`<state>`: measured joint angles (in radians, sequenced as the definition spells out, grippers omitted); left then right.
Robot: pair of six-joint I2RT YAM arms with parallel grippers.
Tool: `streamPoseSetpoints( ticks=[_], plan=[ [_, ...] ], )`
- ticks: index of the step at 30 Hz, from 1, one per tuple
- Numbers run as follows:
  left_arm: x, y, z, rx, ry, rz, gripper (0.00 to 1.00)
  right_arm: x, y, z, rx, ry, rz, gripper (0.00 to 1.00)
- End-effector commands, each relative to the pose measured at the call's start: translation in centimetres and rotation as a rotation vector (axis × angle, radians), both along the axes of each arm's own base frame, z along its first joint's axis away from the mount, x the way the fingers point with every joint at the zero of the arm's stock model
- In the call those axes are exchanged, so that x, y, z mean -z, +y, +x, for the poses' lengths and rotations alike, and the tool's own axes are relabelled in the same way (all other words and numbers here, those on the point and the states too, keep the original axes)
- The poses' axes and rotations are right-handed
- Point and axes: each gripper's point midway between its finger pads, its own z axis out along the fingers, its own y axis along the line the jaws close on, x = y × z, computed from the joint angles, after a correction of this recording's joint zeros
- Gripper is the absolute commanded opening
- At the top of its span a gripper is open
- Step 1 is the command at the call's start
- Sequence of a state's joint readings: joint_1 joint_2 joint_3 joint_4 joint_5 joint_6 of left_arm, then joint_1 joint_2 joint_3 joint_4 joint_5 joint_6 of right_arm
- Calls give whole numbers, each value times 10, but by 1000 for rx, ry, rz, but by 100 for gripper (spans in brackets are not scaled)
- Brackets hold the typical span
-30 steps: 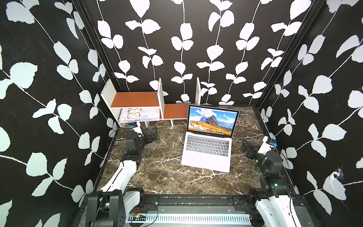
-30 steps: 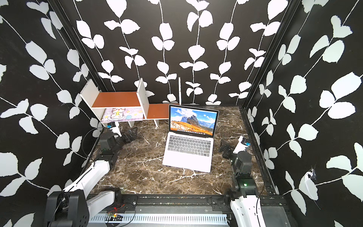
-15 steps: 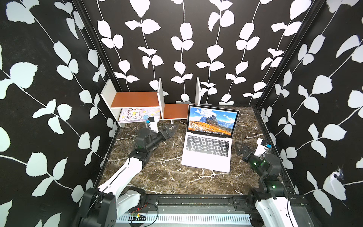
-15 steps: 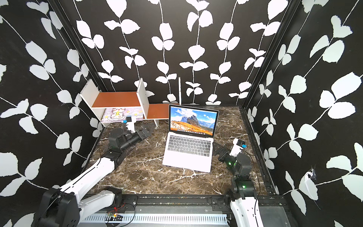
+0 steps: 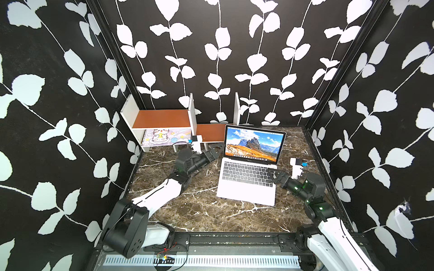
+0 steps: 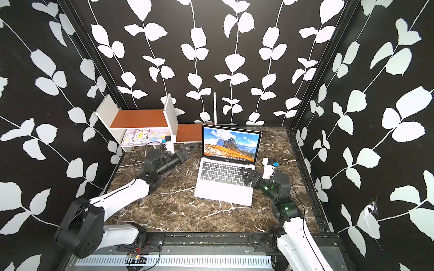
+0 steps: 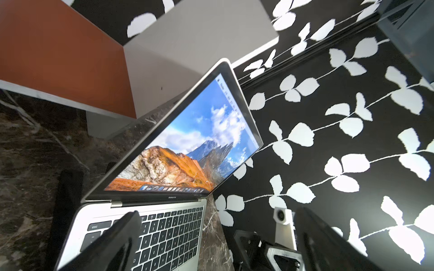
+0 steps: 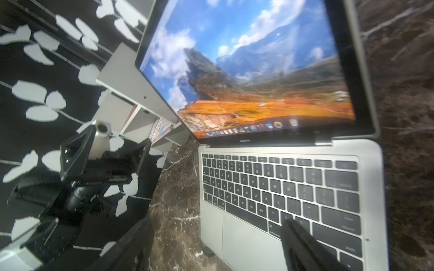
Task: Close the laptop lid and set it aside
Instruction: Close the lid of the laptop.
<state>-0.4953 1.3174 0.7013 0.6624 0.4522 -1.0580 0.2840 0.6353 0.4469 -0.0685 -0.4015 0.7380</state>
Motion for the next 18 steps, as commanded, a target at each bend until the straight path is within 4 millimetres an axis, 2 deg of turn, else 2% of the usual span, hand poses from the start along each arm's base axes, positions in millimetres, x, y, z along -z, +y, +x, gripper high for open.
streamPoseSetpoints(
  ticks=[1, 5, 10, 14, 18],
  plan=[
    [-41, -17, -11, 59, -138, 38, 99, -22, 14, 3, -10, -107, -85, 86],
    [-25, -21, -13, 61, -143, 181, 99, -24, 37, -2, -56, -125, -145, 85],
    [-5, -10, -5, -14, -107, 219, 99, -22, 67, -5, -122, -134, -237, 85],
    [-5, -13, -3, 5, -103, 232, 99, -23, 85, -2, -167, -144, -283, 85],
    [-2, -14, -1, 28, -88, 276, 99, -23, 91, 5, -168, -138, -326, 85]
  ],
)
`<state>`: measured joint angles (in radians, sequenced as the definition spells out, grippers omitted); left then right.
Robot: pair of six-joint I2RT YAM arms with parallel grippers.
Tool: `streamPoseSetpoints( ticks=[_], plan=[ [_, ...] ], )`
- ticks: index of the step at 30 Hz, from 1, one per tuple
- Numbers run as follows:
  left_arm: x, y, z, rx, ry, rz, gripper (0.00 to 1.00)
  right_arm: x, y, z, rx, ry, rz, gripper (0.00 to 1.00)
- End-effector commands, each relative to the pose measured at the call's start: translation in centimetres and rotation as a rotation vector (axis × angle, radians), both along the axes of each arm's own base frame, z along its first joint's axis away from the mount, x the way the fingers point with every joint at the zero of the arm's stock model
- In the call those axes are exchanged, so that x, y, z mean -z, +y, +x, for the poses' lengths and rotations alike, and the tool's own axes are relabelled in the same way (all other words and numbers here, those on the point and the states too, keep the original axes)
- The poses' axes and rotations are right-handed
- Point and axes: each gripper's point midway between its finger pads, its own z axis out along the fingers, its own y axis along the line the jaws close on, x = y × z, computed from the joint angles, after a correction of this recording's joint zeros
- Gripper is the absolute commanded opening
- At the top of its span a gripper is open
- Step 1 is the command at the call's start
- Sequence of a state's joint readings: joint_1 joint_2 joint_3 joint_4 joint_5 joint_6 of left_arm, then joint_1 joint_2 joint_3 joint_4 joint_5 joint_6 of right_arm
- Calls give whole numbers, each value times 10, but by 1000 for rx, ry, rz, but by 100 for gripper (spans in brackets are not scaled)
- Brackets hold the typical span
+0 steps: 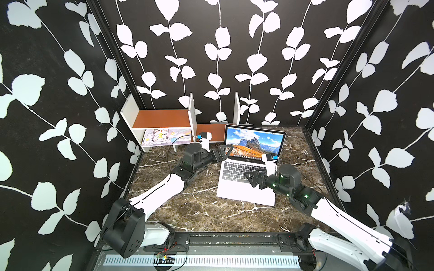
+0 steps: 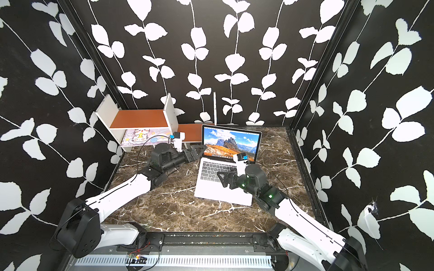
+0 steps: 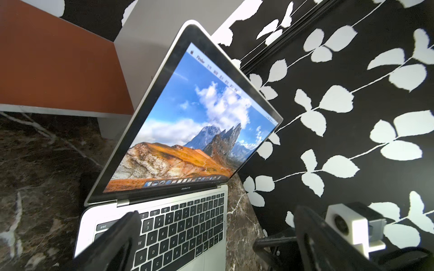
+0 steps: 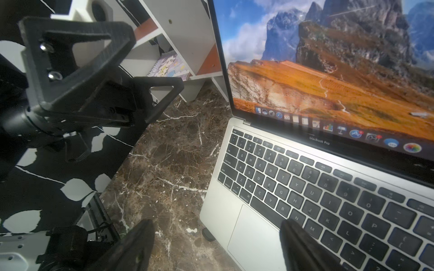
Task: Close the laptop lid and set it aside
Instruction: Close the lid of the laptop.
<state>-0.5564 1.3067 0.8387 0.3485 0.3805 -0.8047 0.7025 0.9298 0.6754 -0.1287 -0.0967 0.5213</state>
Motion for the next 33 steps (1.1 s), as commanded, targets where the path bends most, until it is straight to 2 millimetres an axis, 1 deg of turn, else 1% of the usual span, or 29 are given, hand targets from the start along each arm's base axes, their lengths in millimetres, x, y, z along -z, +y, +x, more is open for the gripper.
streamPoseSetpoints(
  ticks=[1, 6, 10, 12, 15, 18, 20, 22, 24, 26, 29, 31, 33],
  plan=[
    [-5, 2, 3, 12, -18, 47, 99, -15, 1, 9, 22, -60, -35, 85],
    [4, 11, 11, -5, 38, 66, 99, -9, -12, 11, 87, -26, -70, 85],
    [6, 17, 19, 0, 93, 59, 99, -9, -26, 16, 147, 1, -72, 88],
    [8, 17, 19, 13, 107, 75, 99, -3, -28, 22, 150, 61, -32, 87],
    [17, 15, 19, 29, 131, 99, 99, -3, -27, 33, 147, 119, 49, 84],
    [18, 14, 22, 36, 128, 124, 99, -6, -29, 37, 157, 108, 61, 83],
    [19, 15, 22, 43, 114, 175, 99, -7, -40, 37, 200, 92, 39, 83],
    [14, 18, 23, 51, 59, 230, 99, -12, -52, 36, 239, 67, 38, 83],
    [7, 19, 23, 52, 11, 245, 99, -23, -66, 33, 270, 29, 66, 83],
    [-5, 17, 25, 48, -35, 214, 99, -47, -75, 29, 276, -44, 133, 84],
    [-25, 11, 27, 43, -72, 77, 99, -91, -85, 27, 292, -136, 213, 85],
    [-35, 10, 28, 23, -80, -20, 99, -117, -89, 31, 308, -163, 226, 85],
    [-43, 11, 28, 5, -86, -91, 99, -135, -91, 40, 322, -157, 205, 84]
  ],
)
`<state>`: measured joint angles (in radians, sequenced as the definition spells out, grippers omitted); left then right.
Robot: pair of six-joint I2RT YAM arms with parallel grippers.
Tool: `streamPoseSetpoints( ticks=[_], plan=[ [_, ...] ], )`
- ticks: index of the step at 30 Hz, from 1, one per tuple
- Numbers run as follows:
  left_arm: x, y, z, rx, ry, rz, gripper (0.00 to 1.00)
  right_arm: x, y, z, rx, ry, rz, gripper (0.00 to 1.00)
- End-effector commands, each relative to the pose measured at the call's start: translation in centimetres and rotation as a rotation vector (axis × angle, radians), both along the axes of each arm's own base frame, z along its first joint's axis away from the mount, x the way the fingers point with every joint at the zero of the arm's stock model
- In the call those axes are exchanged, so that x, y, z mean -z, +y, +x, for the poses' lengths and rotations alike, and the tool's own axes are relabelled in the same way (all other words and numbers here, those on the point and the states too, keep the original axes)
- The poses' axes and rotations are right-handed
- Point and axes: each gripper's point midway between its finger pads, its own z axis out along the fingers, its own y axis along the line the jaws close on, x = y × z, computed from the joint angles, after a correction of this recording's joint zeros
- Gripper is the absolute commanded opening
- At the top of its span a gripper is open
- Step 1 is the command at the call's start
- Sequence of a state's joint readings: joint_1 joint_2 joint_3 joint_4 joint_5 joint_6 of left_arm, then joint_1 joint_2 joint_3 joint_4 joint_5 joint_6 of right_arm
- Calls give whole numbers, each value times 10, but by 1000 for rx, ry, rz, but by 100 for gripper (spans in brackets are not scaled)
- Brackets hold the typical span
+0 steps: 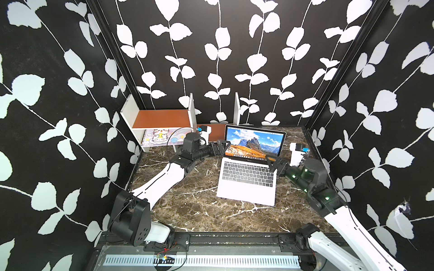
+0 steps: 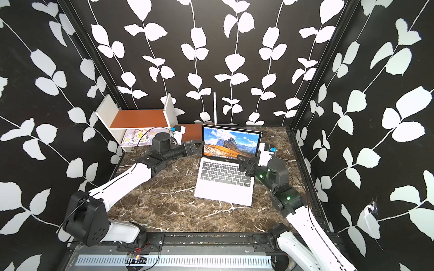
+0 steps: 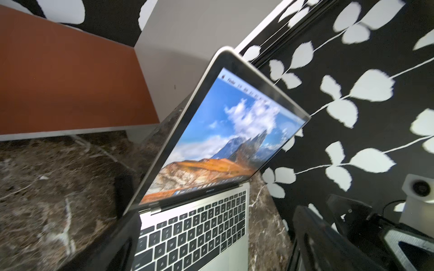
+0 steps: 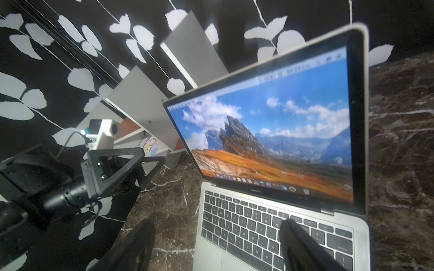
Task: Close the laptop lid and set it aside
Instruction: Close the lid of the laptop.
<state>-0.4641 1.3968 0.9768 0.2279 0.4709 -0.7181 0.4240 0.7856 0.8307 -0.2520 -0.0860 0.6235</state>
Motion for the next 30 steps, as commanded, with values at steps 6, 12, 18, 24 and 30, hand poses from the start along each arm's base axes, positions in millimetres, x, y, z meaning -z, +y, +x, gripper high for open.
streamPoseSetpoints(
  ticks=[6, 12, 18, 24, 30],
  plan=[
    [-40, 8, -9, -40, -103, -167, 99, -84, 18, 52, -21, -6, -51, 77],
    [-33, 12, -11, -55, -99, -146, 99, -91, 26, 83, -15, 58, -147, 75],
    [-29, 15, -13, -63, -100, -116, 99, -93, 27, 107, 15, 82, -205, 76],
    [-24, 20, -14, -82, -102, -89, 99, -90, 28, 124, 40, 115, -229, 75],
    [-25, 26, -15, -100, -119, -62, 99, -86, 32, 142, 44, 154, -282, 74]
  ],
)
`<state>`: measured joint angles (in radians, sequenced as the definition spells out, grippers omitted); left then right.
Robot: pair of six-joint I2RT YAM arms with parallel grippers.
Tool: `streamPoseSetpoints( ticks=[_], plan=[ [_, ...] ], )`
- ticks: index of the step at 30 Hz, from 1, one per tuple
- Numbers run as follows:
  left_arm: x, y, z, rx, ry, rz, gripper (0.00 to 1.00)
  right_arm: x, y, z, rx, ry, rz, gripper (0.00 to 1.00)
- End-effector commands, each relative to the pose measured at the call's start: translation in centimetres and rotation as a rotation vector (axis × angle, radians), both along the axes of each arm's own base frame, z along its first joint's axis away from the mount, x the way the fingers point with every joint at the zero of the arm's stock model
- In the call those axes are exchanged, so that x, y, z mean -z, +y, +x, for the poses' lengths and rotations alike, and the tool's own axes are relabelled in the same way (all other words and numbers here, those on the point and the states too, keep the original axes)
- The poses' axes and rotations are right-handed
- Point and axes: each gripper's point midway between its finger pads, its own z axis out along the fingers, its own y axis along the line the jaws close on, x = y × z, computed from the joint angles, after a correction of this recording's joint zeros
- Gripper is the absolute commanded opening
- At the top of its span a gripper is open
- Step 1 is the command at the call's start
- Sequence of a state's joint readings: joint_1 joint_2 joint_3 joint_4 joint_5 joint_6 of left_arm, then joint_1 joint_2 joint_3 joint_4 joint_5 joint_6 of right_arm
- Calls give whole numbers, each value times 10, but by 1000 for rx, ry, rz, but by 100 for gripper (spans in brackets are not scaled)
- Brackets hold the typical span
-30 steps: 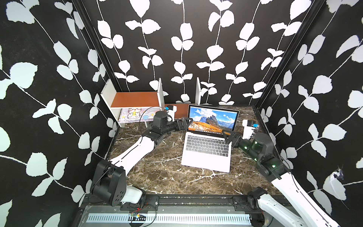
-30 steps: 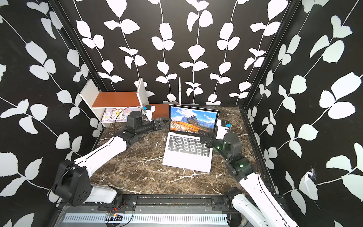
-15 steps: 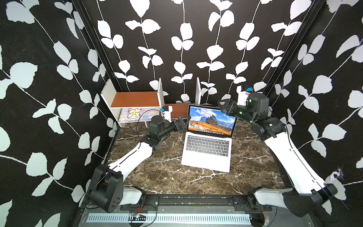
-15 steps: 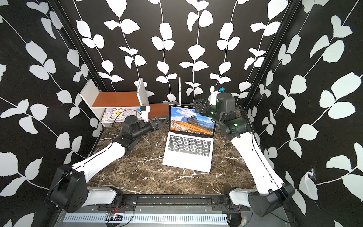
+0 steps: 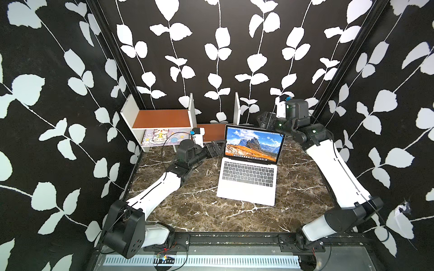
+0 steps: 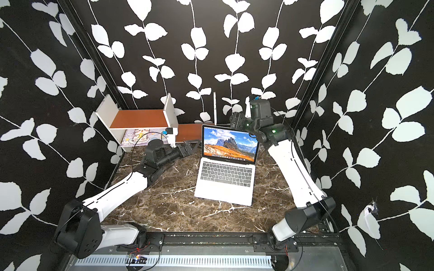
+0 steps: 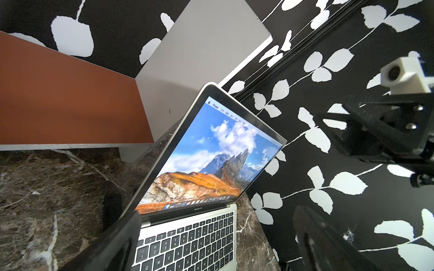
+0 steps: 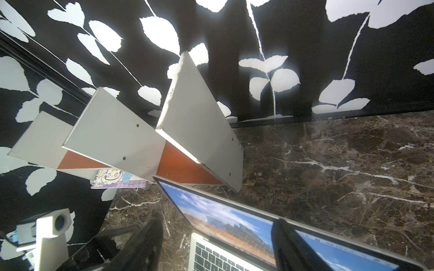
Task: Close the laptop lid and set it aside
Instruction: Close the lid of the laptop.
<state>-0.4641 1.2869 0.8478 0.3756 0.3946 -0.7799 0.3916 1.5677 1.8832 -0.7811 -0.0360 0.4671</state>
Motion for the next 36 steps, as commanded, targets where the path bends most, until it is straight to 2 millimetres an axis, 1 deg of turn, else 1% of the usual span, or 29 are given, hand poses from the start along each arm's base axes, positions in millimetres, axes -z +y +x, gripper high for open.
streamPoseSetpoints(
  ticks=[1, 6, 10, 13, 20, 25, 27, 31, 36],
  plan=[
    [-9, 8, -5, -19, -46, 24, 99, -2, -2, 11, 9, 6, -45, 73],
    [-9, 14, -8, -36, -47, 38, 99, 2, -1, 21, 15, 24, -84, 73],
    [-14, 19, -10, -55, -61, 42, 99, 5, -6, 32, 34, 47, -110, 72],
    [-18, 20, -11, -59, -67, 44, 99, 9, -4, 38, 36, 67, -124, 70],
    [-17, 25, -14, -76, -64, 44, 99, 20, 4, 50, 12, 111, -145, 63],
    [-18, 25, -14, -77, -68, 45, 99, 40, 6, 54, 1, 181, -176, 56],
    [-18, 25, -14, -76, -69, 46, 99, 48, 3, 55, 13, 200, -197, 54],
    [-17, 24, -14, -75, -67, 48, 99, 60, -4, 56, 38, 232, -247, 52],
    [-16, 22, -13, -65, -63, 43, 99, 76, -5, 54, 27, 279, -276, 48]
  ],
)
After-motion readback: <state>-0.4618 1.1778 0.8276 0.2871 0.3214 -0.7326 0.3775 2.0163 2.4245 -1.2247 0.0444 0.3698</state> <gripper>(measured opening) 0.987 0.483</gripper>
